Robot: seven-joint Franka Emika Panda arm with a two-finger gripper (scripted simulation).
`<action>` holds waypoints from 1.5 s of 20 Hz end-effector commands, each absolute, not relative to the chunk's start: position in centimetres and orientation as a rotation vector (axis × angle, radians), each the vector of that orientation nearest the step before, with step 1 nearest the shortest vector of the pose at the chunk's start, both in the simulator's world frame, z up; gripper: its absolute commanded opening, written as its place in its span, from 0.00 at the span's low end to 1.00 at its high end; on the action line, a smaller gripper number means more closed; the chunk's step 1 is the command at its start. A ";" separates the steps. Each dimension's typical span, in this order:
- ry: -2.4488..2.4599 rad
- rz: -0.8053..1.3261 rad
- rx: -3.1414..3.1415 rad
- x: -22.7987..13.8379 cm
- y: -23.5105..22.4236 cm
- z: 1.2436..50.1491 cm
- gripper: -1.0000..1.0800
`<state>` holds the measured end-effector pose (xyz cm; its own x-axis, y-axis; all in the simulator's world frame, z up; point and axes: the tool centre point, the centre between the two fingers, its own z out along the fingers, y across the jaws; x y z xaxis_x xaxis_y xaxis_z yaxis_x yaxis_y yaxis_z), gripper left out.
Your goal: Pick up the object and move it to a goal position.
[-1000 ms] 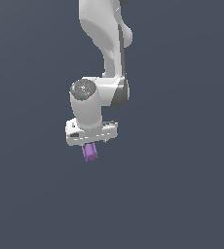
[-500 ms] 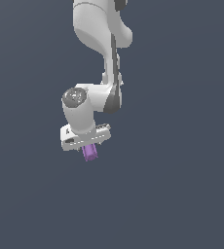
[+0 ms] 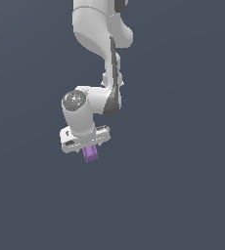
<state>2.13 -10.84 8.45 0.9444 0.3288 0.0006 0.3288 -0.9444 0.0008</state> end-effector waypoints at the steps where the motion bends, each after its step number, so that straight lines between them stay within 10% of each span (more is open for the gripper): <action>1: 0.524 -0.001 3.097 2.1 -10.9 7.5 0.96; 12: 0.529 0.000 3.097 2.1 -10.9 3.9 0.96; 13: 0.529 0.000 3.097 2.1 -10.9 3.9 0.00; 30: 0.529 0.000 3.097 2.4 -10.5 5.8 0.00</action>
